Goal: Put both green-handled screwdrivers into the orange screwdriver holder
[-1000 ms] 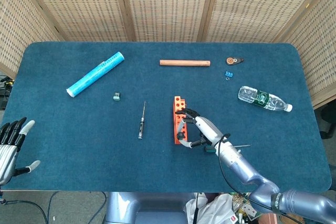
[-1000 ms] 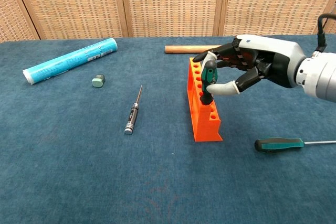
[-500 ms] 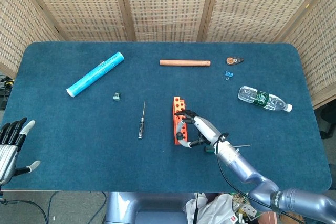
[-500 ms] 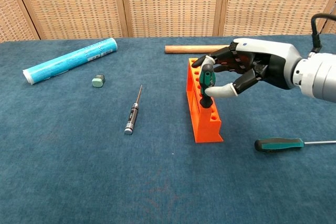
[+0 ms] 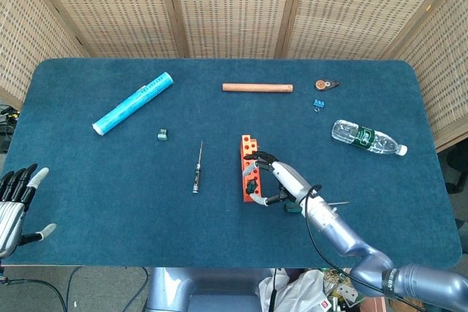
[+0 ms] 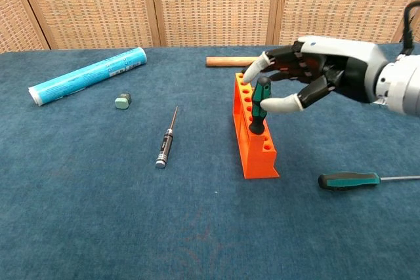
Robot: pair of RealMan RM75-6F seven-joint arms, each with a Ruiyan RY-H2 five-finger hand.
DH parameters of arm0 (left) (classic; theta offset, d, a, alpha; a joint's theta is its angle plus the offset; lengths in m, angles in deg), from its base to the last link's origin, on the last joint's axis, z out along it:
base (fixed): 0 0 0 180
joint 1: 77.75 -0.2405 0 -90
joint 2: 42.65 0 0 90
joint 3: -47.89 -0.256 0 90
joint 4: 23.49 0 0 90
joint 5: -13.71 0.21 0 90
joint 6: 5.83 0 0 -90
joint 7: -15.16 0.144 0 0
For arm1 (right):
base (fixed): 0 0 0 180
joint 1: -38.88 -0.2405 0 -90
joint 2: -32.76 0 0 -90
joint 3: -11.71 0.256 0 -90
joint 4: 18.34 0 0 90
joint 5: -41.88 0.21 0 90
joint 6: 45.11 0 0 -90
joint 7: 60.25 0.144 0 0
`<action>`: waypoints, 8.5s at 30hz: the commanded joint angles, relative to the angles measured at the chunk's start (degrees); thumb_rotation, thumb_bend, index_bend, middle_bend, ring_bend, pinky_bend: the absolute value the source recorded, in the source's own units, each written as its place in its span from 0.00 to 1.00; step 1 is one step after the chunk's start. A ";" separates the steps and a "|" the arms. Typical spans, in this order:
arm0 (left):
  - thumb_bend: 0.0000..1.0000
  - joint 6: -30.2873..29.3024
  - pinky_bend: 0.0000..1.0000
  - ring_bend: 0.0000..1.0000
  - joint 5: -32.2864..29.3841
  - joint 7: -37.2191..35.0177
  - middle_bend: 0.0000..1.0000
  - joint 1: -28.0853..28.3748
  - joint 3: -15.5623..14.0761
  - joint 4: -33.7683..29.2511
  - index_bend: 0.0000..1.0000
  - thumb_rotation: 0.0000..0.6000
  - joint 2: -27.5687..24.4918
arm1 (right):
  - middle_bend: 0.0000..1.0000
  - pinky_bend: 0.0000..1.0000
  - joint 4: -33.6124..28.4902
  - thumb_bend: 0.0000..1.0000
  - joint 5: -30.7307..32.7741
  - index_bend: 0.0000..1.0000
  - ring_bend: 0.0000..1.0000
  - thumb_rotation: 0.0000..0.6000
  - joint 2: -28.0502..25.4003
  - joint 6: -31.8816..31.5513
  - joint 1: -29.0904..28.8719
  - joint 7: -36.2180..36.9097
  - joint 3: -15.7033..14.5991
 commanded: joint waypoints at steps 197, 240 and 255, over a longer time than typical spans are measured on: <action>0.00 3.45 0.00 0.00 -3.10 -0.50 0.00 1.73 0.42 -0.90 0.00 1.00 -0.90 | 0.18 0.04 -18.09 0.40 32.71 0.67 0.00 1.00 -4.49 -11.27 -6.84 -36.61 11.70; 0.00 5.22 0.00 0.00 -4.77 -0.44 0.00 2.62 0.75 -0.89 0.00 1.00 -0.90 | 0.18 0.04 -5.39 0.40 39.45 0.67 0.00 1.00 3.55 -5.75 -10.46 -37.87 9.68; 0.00 5.59 0.00 0.00 -5.24 0.11 0.00 2.86 0.82 -0.83 0.00 1.00 -0.71 | 0.18 0.04 -4.29 0.26 37.85 0.52 0.00 1.00 2.93 -2.58 -10.00 -35.87 9.29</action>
